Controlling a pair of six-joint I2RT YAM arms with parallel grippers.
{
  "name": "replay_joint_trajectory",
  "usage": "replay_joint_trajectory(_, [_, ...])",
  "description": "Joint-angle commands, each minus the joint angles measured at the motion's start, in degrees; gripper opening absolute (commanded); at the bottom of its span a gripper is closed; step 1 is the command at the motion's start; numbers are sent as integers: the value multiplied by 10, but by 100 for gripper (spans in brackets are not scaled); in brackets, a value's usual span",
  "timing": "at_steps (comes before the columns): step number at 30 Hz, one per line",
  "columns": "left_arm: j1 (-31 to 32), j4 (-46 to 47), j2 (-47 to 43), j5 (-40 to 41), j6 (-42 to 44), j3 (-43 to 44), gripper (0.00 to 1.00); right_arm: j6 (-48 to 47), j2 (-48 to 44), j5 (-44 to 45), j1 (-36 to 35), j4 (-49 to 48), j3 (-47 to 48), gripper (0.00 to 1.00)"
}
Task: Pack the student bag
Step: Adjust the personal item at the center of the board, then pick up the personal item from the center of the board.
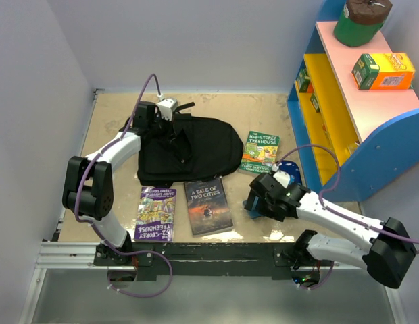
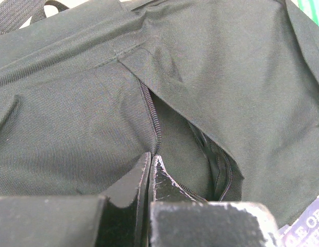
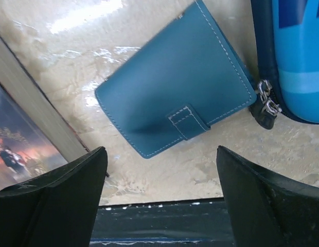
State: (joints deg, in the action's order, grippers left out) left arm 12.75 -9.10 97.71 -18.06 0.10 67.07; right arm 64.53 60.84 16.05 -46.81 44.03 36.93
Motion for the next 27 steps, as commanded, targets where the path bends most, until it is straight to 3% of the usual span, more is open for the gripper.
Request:
replay_joint_trajectory(1, [-3, 1, -27, -24, 7, 10, 0, 39, -5, -11, 0, 4, -18, 91])
replay_joint_trajectory(9, [-3, 4, -38, -26, 8, -9, 0, 93, -33, 32, 3, -63, -51, 91])
replay_joint_trajectory(16, [-3, 2, -40, -29, 7, -7, 0, 112, 52, 49, 20, -90, -55, 92])
replay_joint_trajectory(27, [-3, -7, -46, -33, 13, -11, 0, 124, 85, 125, 36, -79, 4, 94])
